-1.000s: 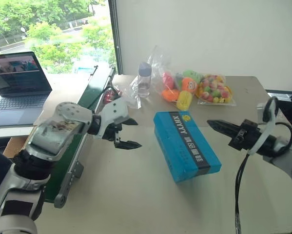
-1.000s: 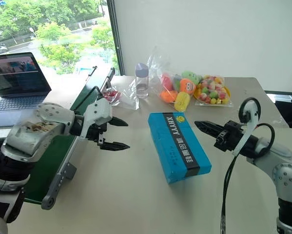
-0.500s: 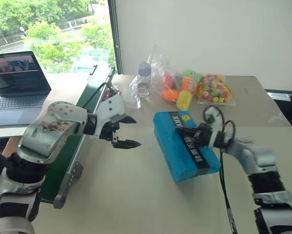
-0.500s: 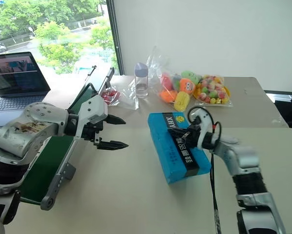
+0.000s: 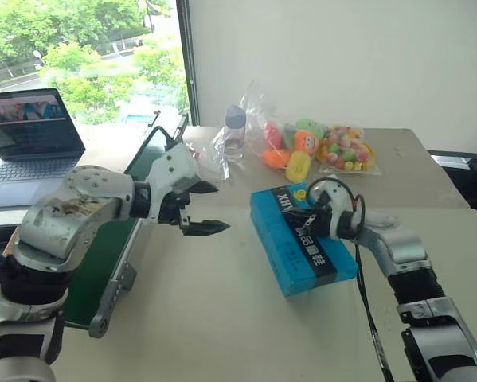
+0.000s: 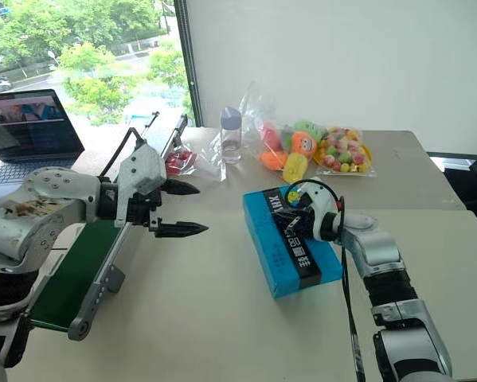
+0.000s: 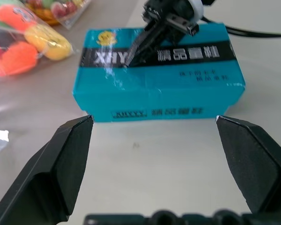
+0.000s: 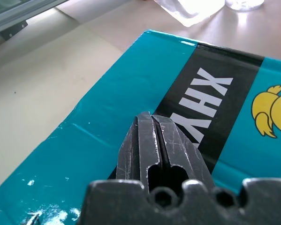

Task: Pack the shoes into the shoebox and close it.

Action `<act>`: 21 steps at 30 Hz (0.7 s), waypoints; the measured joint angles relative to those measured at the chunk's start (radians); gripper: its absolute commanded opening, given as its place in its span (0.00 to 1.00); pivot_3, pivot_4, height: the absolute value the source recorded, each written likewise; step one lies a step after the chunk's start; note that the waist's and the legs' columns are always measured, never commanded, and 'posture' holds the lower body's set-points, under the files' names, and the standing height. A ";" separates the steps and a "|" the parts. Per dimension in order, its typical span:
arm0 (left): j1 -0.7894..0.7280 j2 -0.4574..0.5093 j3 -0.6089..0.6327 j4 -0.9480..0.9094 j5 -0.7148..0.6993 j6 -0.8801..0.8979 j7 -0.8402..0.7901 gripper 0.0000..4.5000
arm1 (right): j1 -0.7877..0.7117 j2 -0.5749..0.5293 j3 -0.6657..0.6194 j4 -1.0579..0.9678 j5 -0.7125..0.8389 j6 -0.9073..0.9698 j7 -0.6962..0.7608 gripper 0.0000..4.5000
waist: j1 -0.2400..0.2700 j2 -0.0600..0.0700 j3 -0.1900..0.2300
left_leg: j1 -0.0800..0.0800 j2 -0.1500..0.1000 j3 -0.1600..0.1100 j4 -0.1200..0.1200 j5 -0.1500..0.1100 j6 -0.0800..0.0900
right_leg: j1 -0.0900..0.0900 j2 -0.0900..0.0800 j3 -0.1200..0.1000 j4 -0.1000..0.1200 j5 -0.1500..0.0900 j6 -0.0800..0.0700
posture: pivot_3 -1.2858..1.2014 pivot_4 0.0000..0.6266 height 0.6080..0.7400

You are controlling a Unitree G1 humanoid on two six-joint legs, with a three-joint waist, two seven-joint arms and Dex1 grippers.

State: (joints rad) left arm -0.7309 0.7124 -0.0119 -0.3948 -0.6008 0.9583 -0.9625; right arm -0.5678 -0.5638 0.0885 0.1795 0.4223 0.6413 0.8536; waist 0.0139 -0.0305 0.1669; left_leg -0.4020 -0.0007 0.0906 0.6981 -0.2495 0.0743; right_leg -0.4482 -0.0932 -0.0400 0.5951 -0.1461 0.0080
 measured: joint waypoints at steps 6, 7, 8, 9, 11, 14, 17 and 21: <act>-0.104 -0.035 0.109 0.026 -0.104 0.007 0.045 0.99 | -0.033 -0.062 -0.077 -0.134 0.098 0.169 0.018 0.00 | -0.011 0.001 0.000 | -0.006 0.000 0.002 -0.004 0.004 0.005 | -0.009 0.003 0.001 0.000 0.008 -0.002 | 0.52 0.24 1.00; -0.091 -0.026 0.107 0.032 -0.104 0.005 0.045 0.99 | -0.038 -0.078 -0.101 -0.154 0.117 0.193 0.020 0.00 | -0.011 0.001 0.000 | -0.006 0.000 0.002 -0.005 0.005 0.005 | -0.009 0.003 0.001 0.000 0.008 -0.003 | 0.52 0.24 1.00; -0.081 -0.019 0.103 0.035 -0.103 0.005 0.045 0.99 | -0.041 -0.095 -0.117 -0.171 0.137 0.211 0.023 0.00 | -0.011 0.001 0.000 | -0.007 0.000 0.002 -0.005 0.005 0.005 | -0.009 0.003 0.000 0.000 0.007 -0.003 | 0.52 0.24 1.00; -0.073 -0.009 0.098 0.037 -0.103 0.005 0.044 0.99 | -0.046 -0.114 -0.137 -0.192 0.156 0.235 0.031 0.00 | -0.010 0.000 0.001 | -0.007 0.000 0.002 -0.005 0.005 0.005 | -0.010 0.003 0.000 -0.001 0.007 -0.002 | 0.52 0.24 1.00; -0.070 -0.003 0.096 0.038 -0.104 0.004 0.046 0.99 | -0.066 -0.142 -0.169 -0.217 0.194 0.275 0.038 0.00 | -0.009 0.000 0.001 | -0.007 0.000 0.002 -0.004 0.005 0.005 | -0.009 0.003 0.000 -0.001 0.004 0.003 | 0.52 0.24 1.00; -0.070 -0.013 0.096 0.038 -0.111 0.004 0.071 0.99 | -0.132 -0.184 -0.199 -0.254 0.234 0.335 0.039 0.00 | -0.008 0.000 0.001 | -0.007 0.000 0.002 -0.003 0.004 0.006 | -0.009 0.002 0.001 -0.001 0.003 0.004 | 0.52 0.24 1.00; -0.062 -0.015 0.096 0.037 -0.112 0.003 0.089 0.99 | -0.170 -0.233 -0.199 -0.294 0.252 0.365 0.053 0.00 | -0.005 0.000 0.001 | -0.006 0.000 0.002 -0.003 0.004 0.006 | -0.009 0.002 0.000 -0.001 0.003 0.003 | 0.52 0.24 1.00; -0.002 -0.007 0.095 0.016 -0.112 0.004 0.108 1.00 | -0.166 -0.334 -0.150 -0.358 0.249 0.366 0.125 0.19 | -0.003 0.000 0.001 | -0.008 0.000 0.002 -0.004 0.004 0.006 | -0.010 0.002 0.000 -0.001 0.003 0.003 | 0.52 0.24 1.00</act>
State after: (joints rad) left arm -0.7325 0.7053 0.0827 -0.3793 -0.7130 0.9625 -0.8548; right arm -0.7341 -0.8983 -0.0616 -0.1786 0.6710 1.0068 0.9783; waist 0.0108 -0.0302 0.1676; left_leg -0.4101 -0.0007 0.0925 0.6944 -0.2454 0.0804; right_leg -0.4583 -0.0911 -0.0400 0.5941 -0.1429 0.0110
